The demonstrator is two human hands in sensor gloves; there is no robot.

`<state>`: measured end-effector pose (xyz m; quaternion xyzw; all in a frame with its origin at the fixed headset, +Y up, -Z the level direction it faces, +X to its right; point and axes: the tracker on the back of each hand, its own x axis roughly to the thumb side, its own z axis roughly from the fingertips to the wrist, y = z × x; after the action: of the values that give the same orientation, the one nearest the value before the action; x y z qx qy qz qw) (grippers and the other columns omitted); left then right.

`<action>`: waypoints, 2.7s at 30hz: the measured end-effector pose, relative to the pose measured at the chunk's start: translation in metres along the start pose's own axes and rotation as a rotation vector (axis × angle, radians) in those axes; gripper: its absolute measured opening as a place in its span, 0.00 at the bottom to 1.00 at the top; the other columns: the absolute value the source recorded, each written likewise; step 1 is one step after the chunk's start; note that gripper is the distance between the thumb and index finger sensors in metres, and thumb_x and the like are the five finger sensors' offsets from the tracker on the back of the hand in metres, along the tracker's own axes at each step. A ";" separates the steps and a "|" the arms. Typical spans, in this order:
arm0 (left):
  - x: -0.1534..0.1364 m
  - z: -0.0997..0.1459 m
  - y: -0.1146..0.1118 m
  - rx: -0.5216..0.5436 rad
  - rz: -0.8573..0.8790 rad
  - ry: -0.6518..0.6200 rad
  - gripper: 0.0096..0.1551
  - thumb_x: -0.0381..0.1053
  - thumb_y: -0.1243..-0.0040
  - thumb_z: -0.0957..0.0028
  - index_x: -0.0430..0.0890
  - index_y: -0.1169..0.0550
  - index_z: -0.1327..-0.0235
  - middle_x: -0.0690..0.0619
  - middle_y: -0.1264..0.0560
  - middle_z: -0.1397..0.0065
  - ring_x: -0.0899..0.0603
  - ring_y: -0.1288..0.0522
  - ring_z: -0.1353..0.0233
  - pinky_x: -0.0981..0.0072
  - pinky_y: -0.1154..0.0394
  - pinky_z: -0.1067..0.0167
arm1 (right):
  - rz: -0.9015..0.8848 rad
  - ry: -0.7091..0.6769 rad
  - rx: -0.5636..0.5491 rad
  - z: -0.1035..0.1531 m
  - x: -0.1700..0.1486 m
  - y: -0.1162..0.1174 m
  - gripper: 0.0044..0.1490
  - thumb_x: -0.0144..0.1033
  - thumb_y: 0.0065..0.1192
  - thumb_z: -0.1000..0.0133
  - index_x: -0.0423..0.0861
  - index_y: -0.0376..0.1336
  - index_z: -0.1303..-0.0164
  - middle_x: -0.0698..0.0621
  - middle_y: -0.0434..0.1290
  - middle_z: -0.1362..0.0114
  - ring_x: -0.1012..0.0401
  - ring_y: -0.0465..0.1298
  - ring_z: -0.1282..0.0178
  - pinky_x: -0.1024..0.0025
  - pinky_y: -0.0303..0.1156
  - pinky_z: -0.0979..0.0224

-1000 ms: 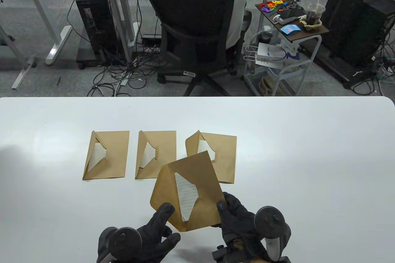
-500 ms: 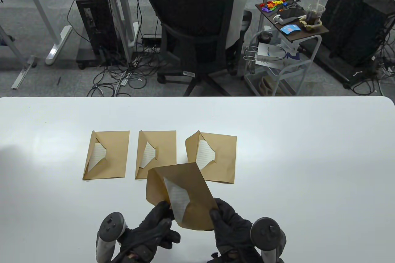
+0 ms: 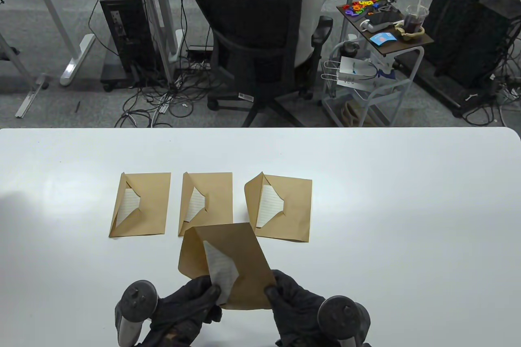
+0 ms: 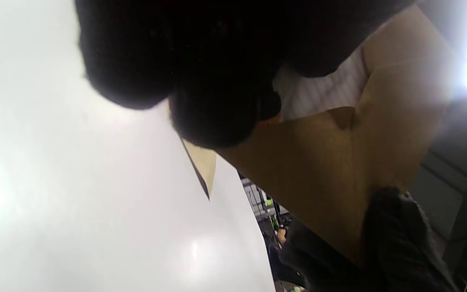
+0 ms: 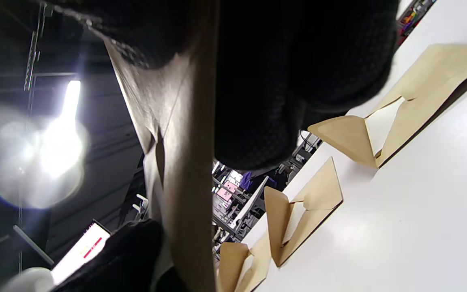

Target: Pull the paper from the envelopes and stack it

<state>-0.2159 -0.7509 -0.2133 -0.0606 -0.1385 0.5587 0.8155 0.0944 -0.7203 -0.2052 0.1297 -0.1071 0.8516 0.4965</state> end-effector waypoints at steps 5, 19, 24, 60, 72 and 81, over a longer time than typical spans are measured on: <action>0.009 0.003 0.017 0.091 -0.157 -0.059 0.24 0.54 0.34 0.41 0.44 0.19 0.37 0.51 0.15 0.45 0.50 0.09 0.58 0.56 0.12 0.60 | 0.102 0.070 0.020 -0.006 -0.003 -0.008 0.25 0.41 0.71 0.53 0.50 0.72 0.46 0.49 0.87 0.51 0.56 0.91 0.64 0.55 0.84 0.54; -0.034 0.014 0.071 0.016 -0.044 0.426 0.23 0.53 0.27 0.45 0.39 0.13 0.45 0.51 0.09 0.60 0.53 0.09 0.75 0.58 0.11 0.71 | -0.136 0.309 -0.203 -0.018 -0.036 -0.079 0.26 0.41 0.64 0.50 0.47 0.70 0.43 0.47 0.86 0.50 0.56 0.90 0.63 0.54 0.83 0.53; -0.050 0.013 0.044 -0.074 -0.101 0.571 0.24 0.53 0.26 0.46 0.36 0.12 0.49 0.50 0.08 0.63 0.52 0.08 0.76 0.56 0.11 0.71 | -0.155 0.338 -0.193 -0.019 -0.042 -0.081 0.26 0.41 0.64 0.50 0.47 0.70 0.43 0.47 0.86 0.50 0.56 0.90 0.63 0.54 0.83 0.53; -0.011 0.015 0.084 0.159 -0.930 0.145 0.63 0.84 0.48 0.50 0.55 0.54 0.11 0.49 0.57 0.09 0.32 0.62 0.10 0.27 0.54 0.22 | -0.102 0.371 -0.123 -0.020 -0.048 -0.068 0.26 0.42 0.64 0.50 0.46 0.70 0.43 0.47 0.87 0.52 0.56 0.90 0.66 0.56 0.84 0.56; -0.023 0.010 0.081 0.125 -0.993 0.248 0.64 0.85 0.48 0.51 0.55 0.55 0.11 0.49 0.58 0.10 0.31 0.63 0.11 0.25 0.58 0.24 | -0.113 0.457 -0.023 -0.008 -0.072 -0.079 0.26 0.42 0.64 0.50 0.44 0.70 0.44 0.46 0.87 0.52 0.56 0.91 0.68 0.56 0.84 0.57; -0.024 0.006 0.070 0.085 -0.993 0.253 0.63 0.84 0.48 0.50 0.54 0.54 0.11 0.48 0.57 0.10 0.30 0.61 0.11 0.25 0.57 0.24 | -0.123 0.533 0.036 -0.003 -0.070 -0.082 0.27 0.41 0.63 0.50 0.39 0.71 0.46 0.45 0.88 0.55 0.55 0.91 0.72 0.55 0.84 0.60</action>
<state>-0.2885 -0.7478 -0.2287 -0.0215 -0.0281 0.0972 0.9946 0.1988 -0.7364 -0.2265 -0.0840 0.0505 0.8257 0.5556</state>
